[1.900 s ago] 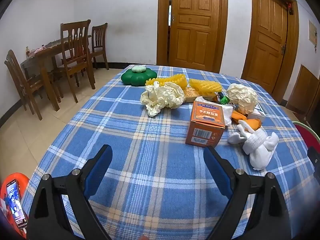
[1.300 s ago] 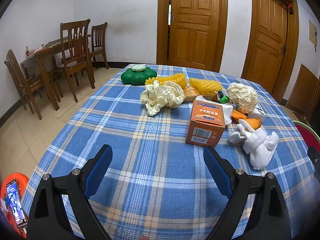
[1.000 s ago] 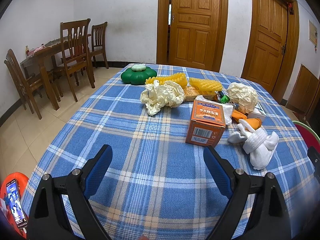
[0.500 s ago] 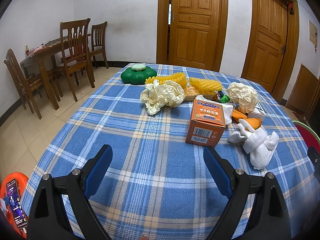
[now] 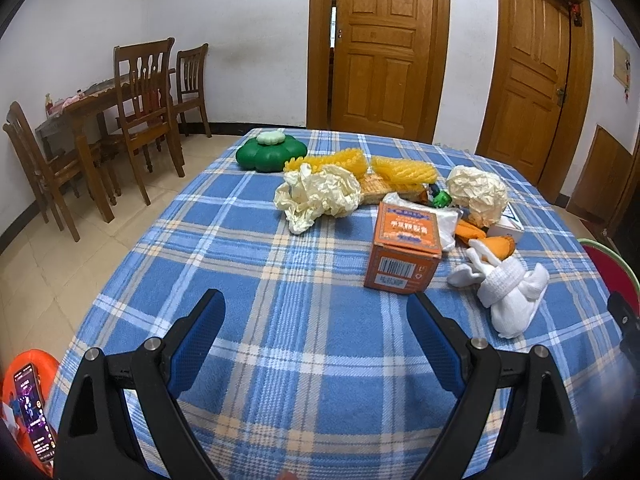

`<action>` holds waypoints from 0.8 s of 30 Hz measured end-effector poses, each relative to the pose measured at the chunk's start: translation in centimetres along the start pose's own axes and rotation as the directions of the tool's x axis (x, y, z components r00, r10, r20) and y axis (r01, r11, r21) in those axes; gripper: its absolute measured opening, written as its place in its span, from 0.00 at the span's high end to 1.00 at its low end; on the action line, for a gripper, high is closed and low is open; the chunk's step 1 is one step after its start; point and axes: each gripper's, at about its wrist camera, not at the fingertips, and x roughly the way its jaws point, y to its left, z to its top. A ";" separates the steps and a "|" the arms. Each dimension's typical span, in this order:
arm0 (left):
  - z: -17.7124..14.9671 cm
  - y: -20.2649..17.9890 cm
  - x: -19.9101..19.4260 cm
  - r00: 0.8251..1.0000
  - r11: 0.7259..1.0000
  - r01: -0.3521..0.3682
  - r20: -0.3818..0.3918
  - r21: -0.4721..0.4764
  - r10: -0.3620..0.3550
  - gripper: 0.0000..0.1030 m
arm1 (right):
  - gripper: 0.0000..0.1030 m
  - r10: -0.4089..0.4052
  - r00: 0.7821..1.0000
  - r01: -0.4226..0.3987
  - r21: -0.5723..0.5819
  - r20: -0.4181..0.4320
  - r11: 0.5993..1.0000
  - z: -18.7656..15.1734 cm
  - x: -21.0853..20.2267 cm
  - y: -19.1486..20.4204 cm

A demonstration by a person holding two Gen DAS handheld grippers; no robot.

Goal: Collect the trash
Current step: 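Grasp the yellow foam net with the left tool while the right tool grasps crumpled white paper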

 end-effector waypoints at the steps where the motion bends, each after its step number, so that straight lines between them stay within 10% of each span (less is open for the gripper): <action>1: 0.2 0.0 -0.1 1.000 1.000 0.002 0.002 0.001 -0.002 0.11 | 0.00 0.003 1.000 -0.003 0.006 -0.004 1.000 -0.3 -0.5 -1.1; 11: 3.7 0.6 0.1 0.999 0.999 0.032 -0.022 0.033 -0.031 0.11 | 0.00 0.021 1.000 -0.021 0.005 -0.006 1.000 2.8 0.5 -0.1; 24: 9.5 2.4 4.8 0.995 0.998 0.032 -0.099 0.058 -0.026 0.11 | 0.00 0.190 0.960 -0.189 0.022 -0.206 0.982 7.6 4.7 4.3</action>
